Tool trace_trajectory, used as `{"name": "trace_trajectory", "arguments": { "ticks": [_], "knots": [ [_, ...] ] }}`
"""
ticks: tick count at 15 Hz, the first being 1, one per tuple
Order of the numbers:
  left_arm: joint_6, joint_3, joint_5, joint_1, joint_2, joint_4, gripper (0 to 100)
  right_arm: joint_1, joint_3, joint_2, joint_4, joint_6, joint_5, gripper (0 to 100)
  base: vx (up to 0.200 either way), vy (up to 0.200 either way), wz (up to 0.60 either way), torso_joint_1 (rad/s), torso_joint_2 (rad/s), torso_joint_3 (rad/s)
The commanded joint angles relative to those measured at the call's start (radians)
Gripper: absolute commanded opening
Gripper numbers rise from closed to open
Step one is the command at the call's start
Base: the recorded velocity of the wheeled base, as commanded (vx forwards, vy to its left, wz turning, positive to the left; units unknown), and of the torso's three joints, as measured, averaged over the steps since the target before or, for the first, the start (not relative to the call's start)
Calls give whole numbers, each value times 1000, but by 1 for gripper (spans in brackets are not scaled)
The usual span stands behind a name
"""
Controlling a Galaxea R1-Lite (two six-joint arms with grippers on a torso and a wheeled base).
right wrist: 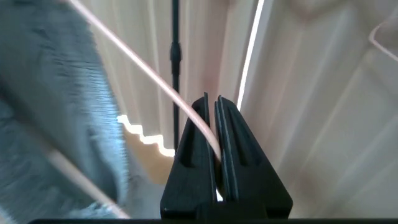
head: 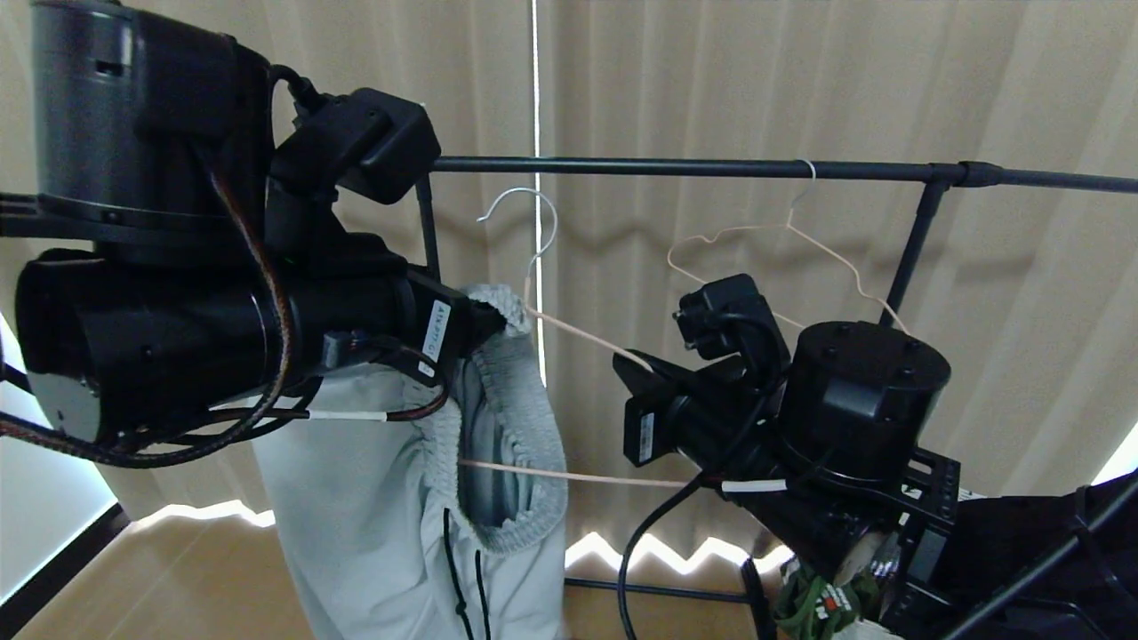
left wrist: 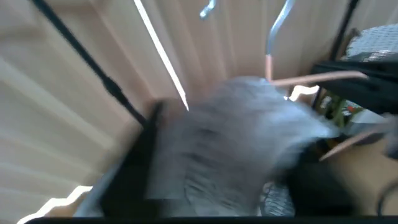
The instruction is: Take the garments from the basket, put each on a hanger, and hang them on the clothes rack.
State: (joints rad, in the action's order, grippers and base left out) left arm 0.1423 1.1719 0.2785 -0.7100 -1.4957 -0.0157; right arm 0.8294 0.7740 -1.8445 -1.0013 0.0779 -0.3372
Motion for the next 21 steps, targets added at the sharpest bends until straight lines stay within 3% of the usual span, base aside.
{"name": "trace_trajectory", "arguments": {
  "ticks": [1, 6, 10, 13, 17, 18, 21],
  "knots": [
    [0, -8, -2, -11, 23, 0, 100, -21, 2, 16, 0, -1, 0, 0, 0, 0, 0, 0, 0, 0],
    [11, -61, -1, -11, 66, 5, 100, -64, -4, 56, 3, -1, 0, 0, 0, 0, 0, 0, 0, 0],
    [117, -118, -4, -11, 98, 17, 100, -72, 4, 64, 1, -1, 1, 0, 0, 0, 0, 0, 0, 0],
    [126, -135, -2, -6, 115, 56, 100, -95, -7, 96, 4, -3, 1, 0, 0, 0, 0, 0, 0, 0],
    [137, -169, -2, 9, 170, 56, 100, -148, -39, 177, 24, -64, 4, 0, 0, 0, 0, 0, 0, 0],
    [141, -199, -4, 26, 212, 56, 100, -191, -59, 223, 39, -95, 40, 0, 0, 0, 0, 0, 0, 0],
    [189, -204, -9, 83, 227, 57, 100, -216, -85, 286, 113, -92, 87, 0, 0, 0, 0, 0, 0, 0]
  ]
}}
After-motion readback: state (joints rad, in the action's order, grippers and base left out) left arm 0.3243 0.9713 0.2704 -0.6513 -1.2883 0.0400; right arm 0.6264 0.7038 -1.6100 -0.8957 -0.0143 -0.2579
